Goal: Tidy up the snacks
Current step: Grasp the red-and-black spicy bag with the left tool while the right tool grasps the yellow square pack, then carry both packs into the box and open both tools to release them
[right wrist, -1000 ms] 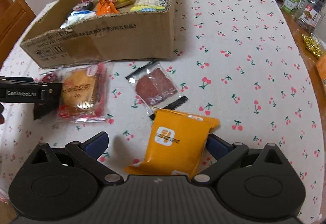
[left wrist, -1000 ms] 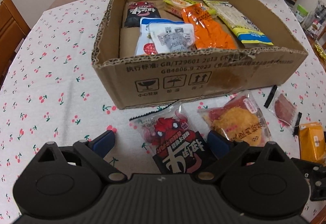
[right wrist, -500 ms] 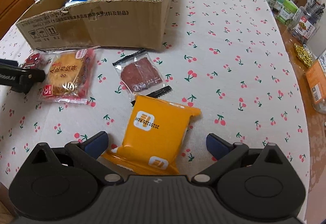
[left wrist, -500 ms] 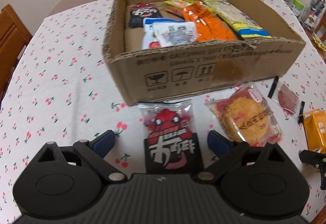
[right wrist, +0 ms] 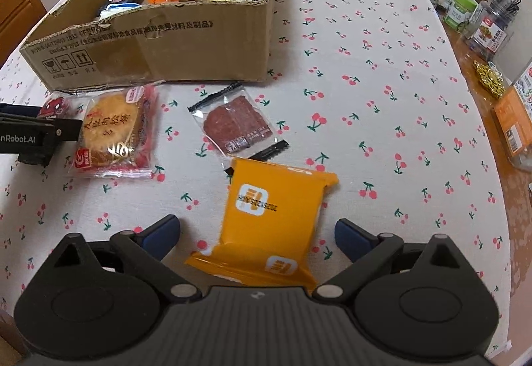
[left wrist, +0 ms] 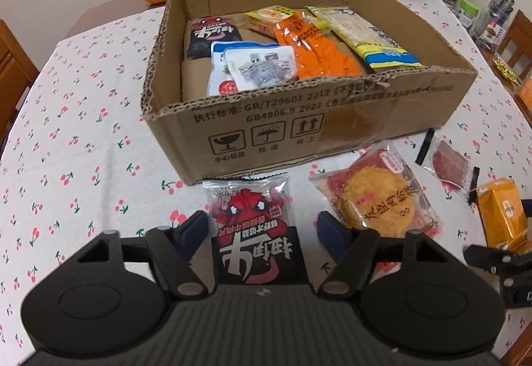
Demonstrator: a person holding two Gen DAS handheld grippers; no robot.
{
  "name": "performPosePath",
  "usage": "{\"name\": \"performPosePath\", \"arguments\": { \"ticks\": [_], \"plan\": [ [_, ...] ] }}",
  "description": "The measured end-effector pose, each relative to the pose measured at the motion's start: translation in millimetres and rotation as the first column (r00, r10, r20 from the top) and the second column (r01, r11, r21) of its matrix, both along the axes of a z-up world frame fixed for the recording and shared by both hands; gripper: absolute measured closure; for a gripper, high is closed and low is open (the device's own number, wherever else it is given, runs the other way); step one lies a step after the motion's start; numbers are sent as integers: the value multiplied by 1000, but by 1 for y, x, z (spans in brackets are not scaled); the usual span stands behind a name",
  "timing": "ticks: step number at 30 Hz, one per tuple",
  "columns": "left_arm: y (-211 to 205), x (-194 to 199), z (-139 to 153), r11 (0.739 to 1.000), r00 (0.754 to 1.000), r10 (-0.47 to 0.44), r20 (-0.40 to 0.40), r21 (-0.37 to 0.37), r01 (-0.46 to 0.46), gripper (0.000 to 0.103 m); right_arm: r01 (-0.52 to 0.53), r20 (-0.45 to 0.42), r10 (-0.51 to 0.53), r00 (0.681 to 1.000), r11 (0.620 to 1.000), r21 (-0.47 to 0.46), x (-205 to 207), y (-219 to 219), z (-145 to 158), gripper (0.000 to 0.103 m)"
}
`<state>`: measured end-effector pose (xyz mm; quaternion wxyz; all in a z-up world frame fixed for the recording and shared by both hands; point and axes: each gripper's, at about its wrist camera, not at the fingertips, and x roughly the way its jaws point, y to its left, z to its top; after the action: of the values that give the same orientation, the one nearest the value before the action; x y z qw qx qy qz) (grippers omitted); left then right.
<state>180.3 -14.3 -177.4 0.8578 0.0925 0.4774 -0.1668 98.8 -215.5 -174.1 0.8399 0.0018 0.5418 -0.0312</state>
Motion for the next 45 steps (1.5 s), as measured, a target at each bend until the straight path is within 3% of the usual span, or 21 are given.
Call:
{"name": "performPosePath", "arguments": {
  "ticks": [10, 15, 18, 28, 35, 45],
  "plan": [
    [5, -3, 2, 998, 998, -65, 18, -9, 66, 49, 107, 12, -107, 994, 994, -3, 5, -1, 7, 29],
    [6, -4, 2, 996, 996, -87, 23, -10, 87, 51, 114, 27, -113, 993, 993, -19, 6, 3, 9, 47],
    [6, -3, 3, 996, 996, -91, 21, -14, 92, 55, 107, 24, -106, 994, 994, -24, 7, 4, 10, 51],
    [5, -6, 8, 997, 997, -73, -16, -8, 73, 58, -18, 28, 18, 999, 1000, -9, 11, -3, 24, 52],
    [10, -20, 28, 996, 995, -93, -35, -11, 92, 58, -113, 43, 113, 993, 994, 2, 16, -13, 46, 52],
    [22, -40, 72, 990, 990, -140, -32, -33, 139, 58, -290, 155, 291, 944, 957, -29, 41, -12, 110, 52]
  ]
}}
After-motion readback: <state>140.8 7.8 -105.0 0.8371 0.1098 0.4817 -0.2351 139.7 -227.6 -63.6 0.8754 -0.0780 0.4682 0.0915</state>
